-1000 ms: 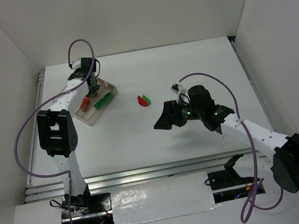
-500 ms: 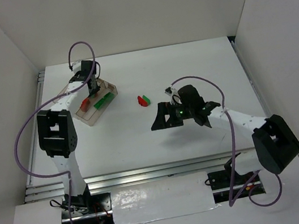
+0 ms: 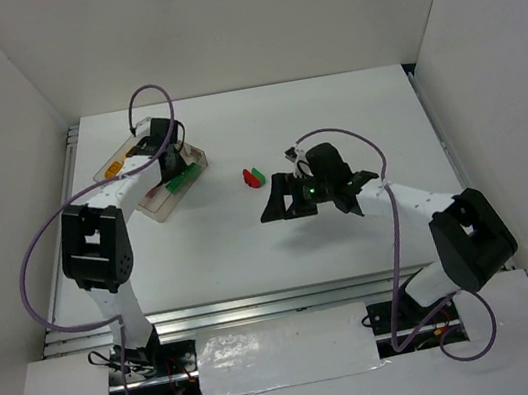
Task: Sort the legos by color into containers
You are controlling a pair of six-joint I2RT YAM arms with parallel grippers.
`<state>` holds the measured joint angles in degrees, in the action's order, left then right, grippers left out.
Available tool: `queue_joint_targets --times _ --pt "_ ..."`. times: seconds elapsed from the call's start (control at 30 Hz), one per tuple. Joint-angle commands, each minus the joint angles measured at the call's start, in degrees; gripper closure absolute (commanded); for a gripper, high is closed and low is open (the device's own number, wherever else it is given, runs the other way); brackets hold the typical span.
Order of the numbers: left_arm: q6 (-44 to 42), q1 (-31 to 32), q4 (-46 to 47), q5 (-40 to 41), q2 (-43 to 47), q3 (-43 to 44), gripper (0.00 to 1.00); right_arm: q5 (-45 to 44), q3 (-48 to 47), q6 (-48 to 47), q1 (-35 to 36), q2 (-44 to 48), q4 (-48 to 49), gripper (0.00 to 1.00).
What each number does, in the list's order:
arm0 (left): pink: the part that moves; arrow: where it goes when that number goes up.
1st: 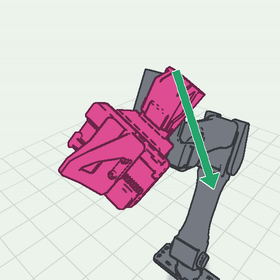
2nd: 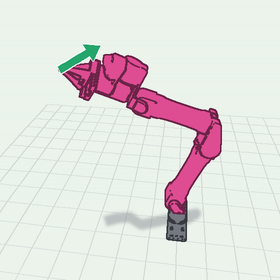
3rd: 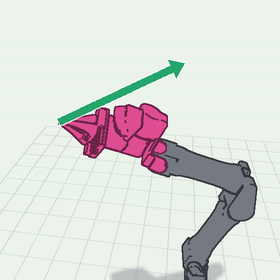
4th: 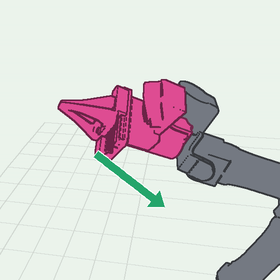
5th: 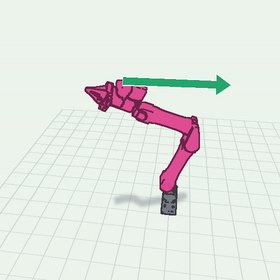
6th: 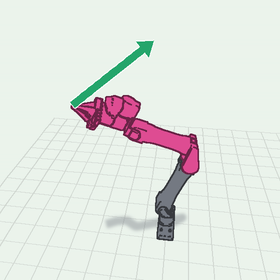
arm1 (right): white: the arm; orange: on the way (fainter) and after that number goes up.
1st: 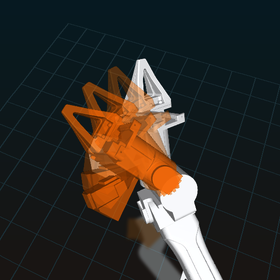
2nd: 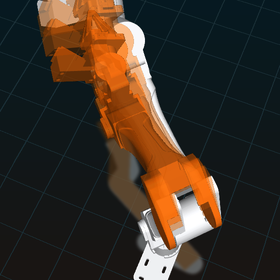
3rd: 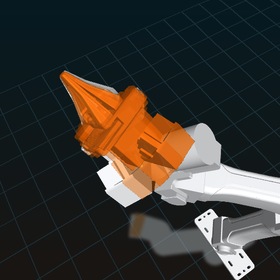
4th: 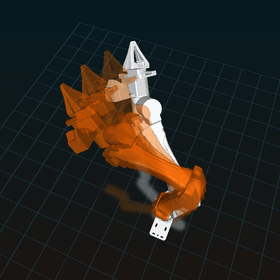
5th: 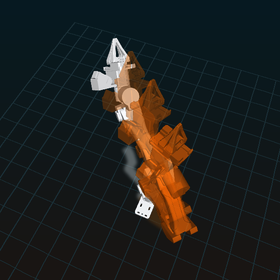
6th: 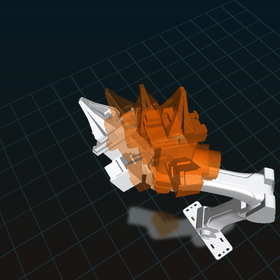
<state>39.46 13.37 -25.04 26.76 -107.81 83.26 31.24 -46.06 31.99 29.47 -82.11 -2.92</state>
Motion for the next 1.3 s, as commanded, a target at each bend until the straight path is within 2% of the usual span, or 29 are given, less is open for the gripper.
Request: queue_joint_targets --times 0.0,0.07,0.2,0.37,0.5,0.57,0.6,0.8,1.0,1.1,1.13,1.17,1.27 --pt "1.93 -0.18 -0.27 -0.05 0.93 -0.03 0.36 -3.46 -5.25 -1.83 -0.03 -0.51 -0.50 0.00" --pt "2.37 -0.18 -0.71 -0.05 1.46 -0.55 0.01 -4.96 -7.10 -2.80 -0.03 -1.65 -2.95 0.00" --pt "2.46 0.17 -2.55 0.57 5.23 -1.70 0.01 -12.24 -14.99 -6.31 -0.03 -6.99 -8.32 0.00" --pt "1.41 4.03 -6.78 2.42 19.01 -6.61 0.01 -21.74 -30.36 -11.76 0.23 -17.81 -19.48 0.01" --pt "-0.17 4.65 -4.59 -5.56 35.62 -16.69 0.00 -26.05 -40.14 -14.23 0.76 -27.92 -25.11 0.03" --pt "-0.44 5.35 -2.22 -12.06 43.07 -20.41 0.01 -26.23 -45.24 -15.81 1.46 -32.04 -27.13 0.04" --pt "-0.70 5.53 -1.86 -16.18 45.04 -23.38 0.00 -26.41 -46.73 -16.16 1.90 -33.46 -28.36 0.04" --pt "-4.12 6.32 -1.50 -27.37 55.42 -32.19 0.00 -25.54 -55.52 -17.83 2.25 -42.16 -30.39 0.07" --pt "-6.33 6.32 -4.41 -25.72 59.73 -34.66 0.00 -27.81 -59.40 -17.84 2.78 -47.62 -31.54 0.20" --pt "-6.07 6.32 -2.39 -28.52 59.82 -35.98 0.01 -29.22 -60.02 -17.31 2.96 -48.32 -30.83 0.36" --pt "-6.06 6.32 -1.51 -28.96 59.30 -36.33 0.01 -29.66 -60.11 -17.22 3.13 -48.32 -30.66 0.47" --pt "-5.89 6.23 -1.24 -30.01 58.95 -36.50 0.00 -30.18 -60.11 -17.14 3.13 -48.32 -30.31 0.52" --pt "-5.98 6.23 -0.10 -32.03 57.89 -36.86 0.00 -31.16 -61.59 -17.75 3.48 -48.85 -30.74 0.52"
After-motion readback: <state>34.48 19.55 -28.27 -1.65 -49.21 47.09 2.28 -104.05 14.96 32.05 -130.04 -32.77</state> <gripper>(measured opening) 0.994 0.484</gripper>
